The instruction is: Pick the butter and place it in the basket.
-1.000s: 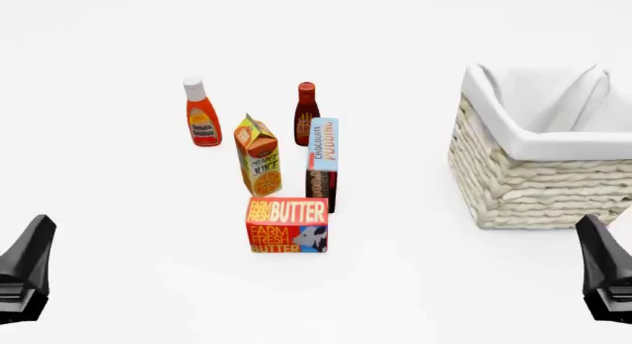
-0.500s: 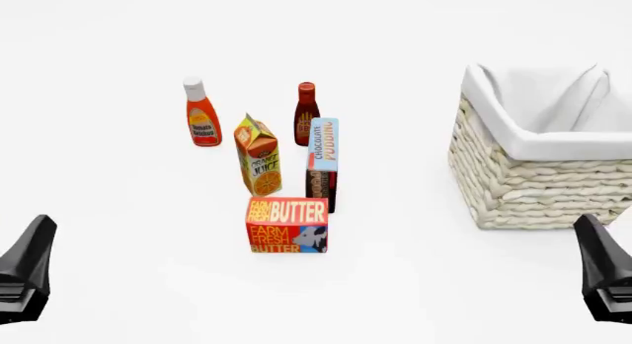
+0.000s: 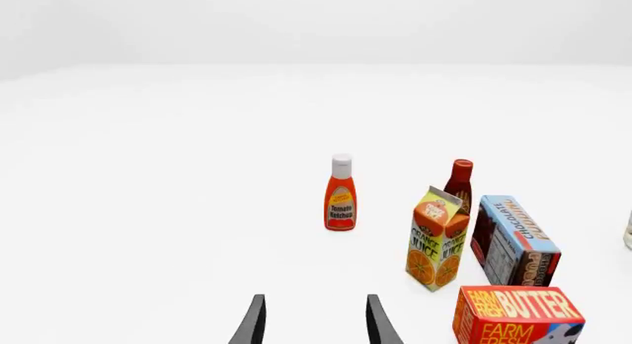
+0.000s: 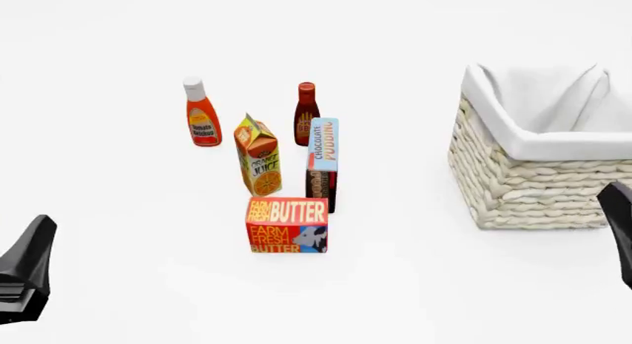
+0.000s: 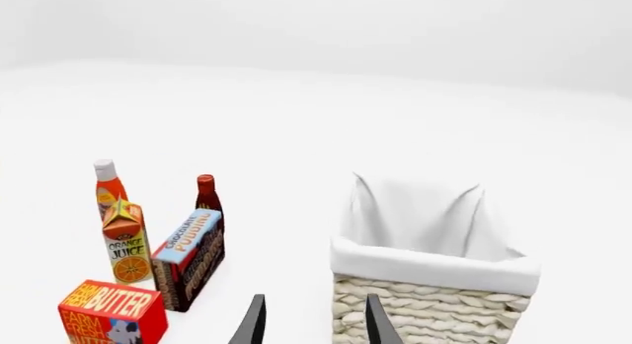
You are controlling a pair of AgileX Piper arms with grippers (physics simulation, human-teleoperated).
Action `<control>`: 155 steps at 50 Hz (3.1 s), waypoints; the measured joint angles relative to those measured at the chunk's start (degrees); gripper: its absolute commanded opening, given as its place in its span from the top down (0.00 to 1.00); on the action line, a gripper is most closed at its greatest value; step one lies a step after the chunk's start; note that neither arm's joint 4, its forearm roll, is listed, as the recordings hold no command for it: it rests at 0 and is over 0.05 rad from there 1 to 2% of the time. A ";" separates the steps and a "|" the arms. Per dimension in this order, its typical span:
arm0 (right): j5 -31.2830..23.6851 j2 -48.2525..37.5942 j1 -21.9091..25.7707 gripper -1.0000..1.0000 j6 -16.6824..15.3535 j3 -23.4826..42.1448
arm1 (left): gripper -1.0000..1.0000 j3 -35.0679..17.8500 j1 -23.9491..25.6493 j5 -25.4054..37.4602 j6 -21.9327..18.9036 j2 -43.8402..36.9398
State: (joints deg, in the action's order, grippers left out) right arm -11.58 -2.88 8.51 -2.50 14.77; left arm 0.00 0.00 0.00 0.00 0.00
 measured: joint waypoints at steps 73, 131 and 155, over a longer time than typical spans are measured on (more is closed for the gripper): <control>-16.28 -40.22 19.54 0.00 -12.48 36.00 | 0.00 0.00 0.00 0.00 0.00 0.00; -26.28 -59.14 26.98 0.00 -27.23 48.70 | 0.00 0.00 0.00 0.00 0.00 0.00; -30.47 -65.38 29.97 0.00 -28.74 53.43 | 0.00 0.00 0.00 0.00 0.00 0.00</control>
State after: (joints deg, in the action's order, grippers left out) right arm -42.04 -68.25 38.48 -31.24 68.20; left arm 0.00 0.00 0.00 0.00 0.00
